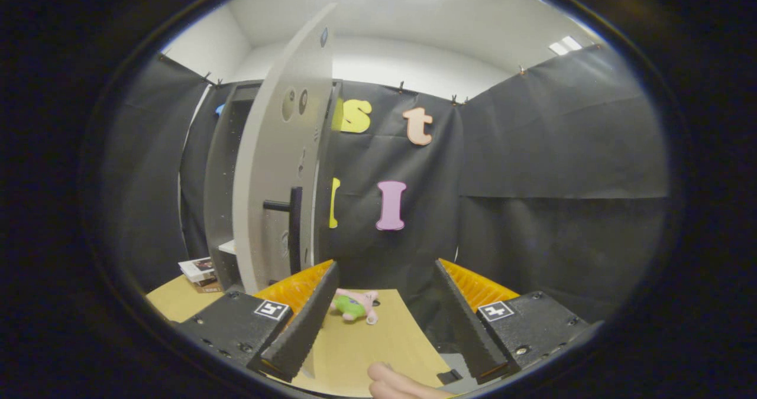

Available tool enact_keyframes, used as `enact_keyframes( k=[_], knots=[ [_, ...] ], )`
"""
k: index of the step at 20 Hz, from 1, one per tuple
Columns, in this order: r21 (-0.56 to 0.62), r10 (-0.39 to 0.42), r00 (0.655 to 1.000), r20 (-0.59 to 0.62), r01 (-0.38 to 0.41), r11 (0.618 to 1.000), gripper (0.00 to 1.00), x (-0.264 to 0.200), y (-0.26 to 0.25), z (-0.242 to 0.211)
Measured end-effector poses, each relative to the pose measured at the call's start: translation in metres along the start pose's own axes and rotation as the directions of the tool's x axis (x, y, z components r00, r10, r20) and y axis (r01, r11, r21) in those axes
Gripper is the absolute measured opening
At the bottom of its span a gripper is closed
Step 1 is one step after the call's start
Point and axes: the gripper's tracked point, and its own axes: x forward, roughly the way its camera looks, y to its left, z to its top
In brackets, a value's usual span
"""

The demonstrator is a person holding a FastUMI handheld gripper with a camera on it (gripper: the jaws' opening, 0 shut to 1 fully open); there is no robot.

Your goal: Open the shoe cabinet door, grab the shoes and put them into the shoe cabinet, then close the shoe cabinet door.

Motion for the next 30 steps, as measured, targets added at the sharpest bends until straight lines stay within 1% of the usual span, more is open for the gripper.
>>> enact_keyframes(
  k=[3,5,8,11,14,19,21,25,30],
  knots=[
    [-0.008,-0.043,0.999,-0.016,0.043,0.999,1.00,0.018,-0.001,-0.004],
    [-0.013,-0.058,0.998,-0.020,0.057,0.998,1.00,0.028,0.000,-0.003],
    [-0.027,-0.110,0.994,-0.026,0.109,0.994,1.00,0.040,-0.018,0.002],
    [-0.036,-0.115,0.992,-0.045,0.113,0.993,1.00,0.052,-0.028,0.003],
    [-0.030,-0.090,0.994,-0.067,0.088,0.996,1.00,0.062,-0.023,0.000],
    [0.053,0.015,0.996,-0.085,-0.010,0.999,1.00,0.065,0.008,-0.001],
    [0.066,-0.002,0.996,-0.090,0.008,0.998,0.97,0.058,0.010,0.000],
    [0.085,-0.013,0.997,-0.069,0.019,0.996,0.95,0.051,0.029,0.007],
    [0.101,0.041,0.997,-0.073,-0.033,0.994,0.95,0.044,0.076,0.010]
  ],
)
